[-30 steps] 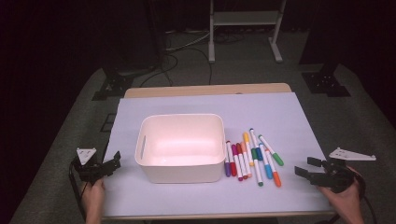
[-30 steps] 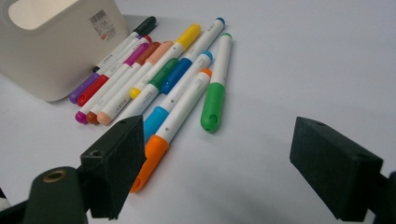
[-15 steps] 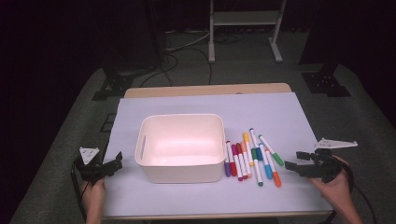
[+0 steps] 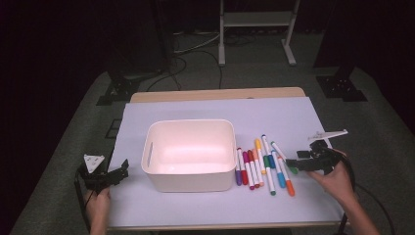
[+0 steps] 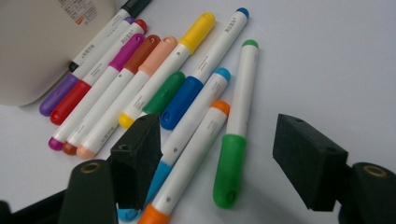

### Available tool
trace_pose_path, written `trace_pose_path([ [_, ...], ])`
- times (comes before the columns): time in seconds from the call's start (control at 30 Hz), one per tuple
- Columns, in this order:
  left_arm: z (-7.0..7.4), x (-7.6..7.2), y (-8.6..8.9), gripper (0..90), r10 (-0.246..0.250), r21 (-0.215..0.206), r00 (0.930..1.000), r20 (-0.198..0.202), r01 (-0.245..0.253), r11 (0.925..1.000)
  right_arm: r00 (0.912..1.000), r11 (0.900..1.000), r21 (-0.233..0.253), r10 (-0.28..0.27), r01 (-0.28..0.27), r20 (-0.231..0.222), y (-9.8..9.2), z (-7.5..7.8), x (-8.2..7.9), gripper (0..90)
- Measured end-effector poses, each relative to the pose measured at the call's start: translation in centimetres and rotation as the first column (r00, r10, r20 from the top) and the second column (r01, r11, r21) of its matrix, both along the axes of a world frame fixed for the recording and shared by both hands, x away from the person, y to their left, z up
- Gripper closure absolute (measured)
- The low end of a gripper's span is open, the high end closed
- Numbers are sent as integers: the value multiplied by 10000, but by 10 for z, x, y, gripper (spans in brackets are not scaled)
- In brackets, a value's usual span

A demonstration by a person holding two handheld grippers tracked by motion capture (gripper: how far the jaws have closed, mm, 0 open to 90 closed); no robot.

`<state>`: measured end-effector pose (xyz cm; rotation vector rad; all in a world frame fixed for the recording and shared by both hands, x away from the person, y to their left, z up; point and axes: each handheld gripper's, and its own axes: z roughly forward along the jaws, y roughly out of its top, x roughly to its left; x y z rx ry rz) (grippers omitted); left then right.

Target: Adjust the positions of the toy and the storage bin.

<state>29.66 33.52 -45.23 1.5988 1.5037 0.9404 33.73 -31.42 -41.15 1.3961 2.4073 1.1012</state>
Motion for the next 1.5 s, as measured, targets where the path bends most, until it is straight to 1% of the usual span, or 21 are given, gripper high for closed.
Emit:
trace_pose_path([
  [0.07, 0, 0, 0, 0, 2, -17, 10000, -15, -3, 10000, 9998, 10000, -78, 15, -16, -219, 6, 0, 7, 344],
  [0.13, 0, 0, 0, 0, -14, -28, 10000, -29, 14, 10000, 9996, 9994, -351, -26, 16, -284, 10, -1, 12, 373],
  [0.3, 0, 0, 0, 0, -23, -14, 10000, -13, 23, 10000, 9983, 9985, -544, -92, 61, -582, 17, -2, 25, 431],
  [0.4, 0, 0, 1, 0, 47, -66, 10000, 65, -47, 10000, 9980, 9977, -673, -129, 87, -617, 19, -3, 30, 469],
  [0.5, 0, 0, 1, 0, 84, -125, 10000, 53, -83, 9999, 9973, 9963, -846, -234, 175, -694, 21, -6, 35, 516],
  [0.7, 0, 0, 1, 0, 23, -55, 10000, 24, -23, 10000, 9960, 9927, -1154, -451, 359, -777, 24, -11, 44, 593],
  [0.77, 0, 0, 1, 0, 30, -51, 10000, 51, -30, 10000, 9952, 9909, -1289, -501, 389, -844, 25, -16, 46, 598],
  [0.87, 0, 0, 1, 0, 70, -116, 10000, 62, -70, 9999, 9944, 9901, -1314, -617, 501, -858, 24, -18, 48, 620],
  [0.9, 0, 0, 1, 0, 65, -109, 10000, 72, -64, 9999, 9937, 9885, -1398, -700, 574, -870, 25, -19, 48, 629],
  [0.97, 0, 0, 1, 0, 64, -108, 10000, 61, -63, 9999, 9936, 9866, -1533, -697, 555, -886, 25, -20, 49, 643],
  [1.03, 0, 0, 1, 0, 65, -116, 10000, 60, -64, 9999, 9935, 9824, -1778, -737, 573, -871, 26, -22, 49, 652],
  [1.1, 0, 0, 1, 0, 64, -118, 10000, 63, -63, 9999, 9936, 9808, -1866, -737, 567, -855, 27, -22, 49, 685],
  [1.13, 0, 0, 1, 0, 62, -109, 10000, 62, -61, 9999, 9944, 9774, -2033, -743, 576, -755, 27, -22, 49, 697],
  [1.17, 0, 0, 1, 0, 68, -106, 10000, 68, -67, 9999, 9943, 9756, -2113, -768, 598, -733, 27, -22, 48, 721],
  [1.23, 0, 0, 1, 0, 43, -62, 10000, 71, -43, 10000, 9940, 9710, -2306, -824, 639, -716, 27, -23, 48, 738],
  [1.33, 0, 0, 1, 0, 43, -60, 10000, 72, -42, 10000, 9935, 9701, -2324, -882, 694, -715, 25, -23, 48, 751],
  [1.37, 0, 0, 1, 0, 48, -56, 10000, 82, -47, 10000, 9923, 9707, -2280, -960, 759, -784, 23, -23, 48, 754],
  [1.5, 0, 0, 1, 0, 24, -56, 10000, 84, -23, 10000, 9913, 9722, -2194, -1018, 814, -832, 18, -22, 47, 756],
])
